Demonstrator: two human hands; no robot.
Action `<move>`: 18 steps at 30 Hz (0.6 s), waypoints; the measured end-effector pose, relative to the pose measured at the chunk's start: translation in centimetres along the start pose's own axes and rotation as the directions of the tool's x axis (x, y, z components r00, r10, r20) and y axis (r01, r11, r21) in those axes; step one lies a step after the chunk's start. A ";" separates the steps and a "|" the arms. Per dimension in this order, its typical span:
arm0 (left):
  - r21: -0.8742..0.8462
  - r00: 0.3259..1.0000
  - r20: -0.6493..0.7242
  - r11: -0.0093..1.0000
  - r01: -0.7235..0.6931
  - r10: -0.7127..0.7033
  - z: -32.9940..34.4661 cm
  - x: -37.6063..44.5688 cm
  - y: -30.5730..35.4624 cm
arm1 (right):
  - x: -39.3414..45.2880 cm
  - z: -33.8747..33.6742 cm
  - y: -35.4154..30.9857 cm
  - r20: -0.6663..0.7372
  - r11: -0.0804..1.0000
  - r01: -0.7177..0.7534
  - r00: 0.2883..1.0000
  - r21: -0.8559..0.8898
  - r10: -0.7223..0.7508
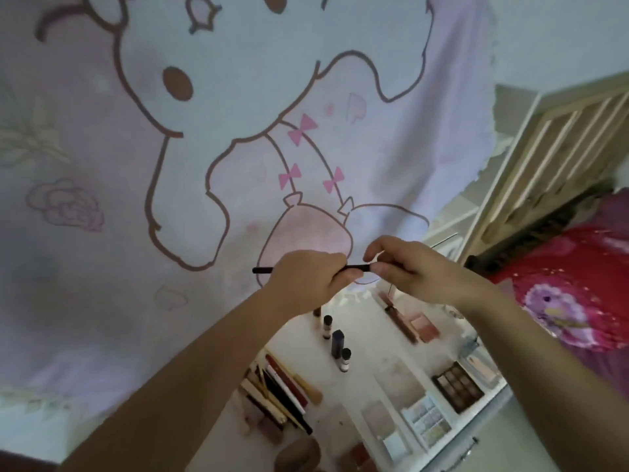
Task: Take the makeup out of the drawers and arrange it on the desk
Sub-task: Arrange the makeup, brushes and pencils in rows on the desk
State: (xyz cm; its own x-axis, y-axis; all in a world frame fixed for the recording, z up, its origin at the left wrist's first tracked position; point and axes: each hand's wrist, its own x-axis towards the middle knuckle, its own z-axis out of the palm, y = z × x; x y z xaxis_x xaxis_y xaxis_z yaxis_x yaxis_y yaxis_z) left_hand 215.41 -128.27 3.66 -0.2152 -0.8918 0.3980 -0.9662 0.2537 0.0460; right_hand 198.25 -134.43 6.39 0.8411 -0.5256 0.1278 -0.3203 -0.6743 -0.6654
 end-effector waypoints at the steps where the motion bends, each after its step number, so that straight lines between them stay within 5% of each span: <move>1: -0.011 0.997 0.070 0.999 0.037 -0.037 0.0 0.5 0.1 | 0.0 -0.3 0.2 -0.014 1.000 0.021 1.000 -0.001 -0.021; 12: -0.058 0.945 0.309 0.990 0.132 -0.108 -1.6 2.8 1.9 | -1.2 -1.5 1.1 -0.124 0.982 0.155 0.978 -0.106 -0.168; 16: 0.020 0.881 0.332 0.937 0.350 -0.337 -3.3 1.2 -1.6 | -4.3 -5.5 1.6 -0.407 0.993 0.109 0.910 0.042 -0.082; 18: 0.041 0.897 0.273 0.936 0.349 -0.347 -4.2 0.7 -2.3 | -5.1 -6.9 1.4 -0.460 0.993 0.093 0.886 0.070 -0.050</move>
State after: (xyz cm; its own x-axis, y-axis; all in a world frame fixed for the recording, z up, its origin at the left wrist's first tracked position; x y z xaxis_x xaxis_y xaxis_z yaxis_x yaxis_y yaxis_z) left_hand 218.04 -127.85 7.70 0.1032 -0.9905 0.0911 -0.9854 -0.0894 0.1446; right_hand 190.49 -136.27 9.92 0.5608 -0.6710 0.4850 -0.2095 -0.6818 -0.7009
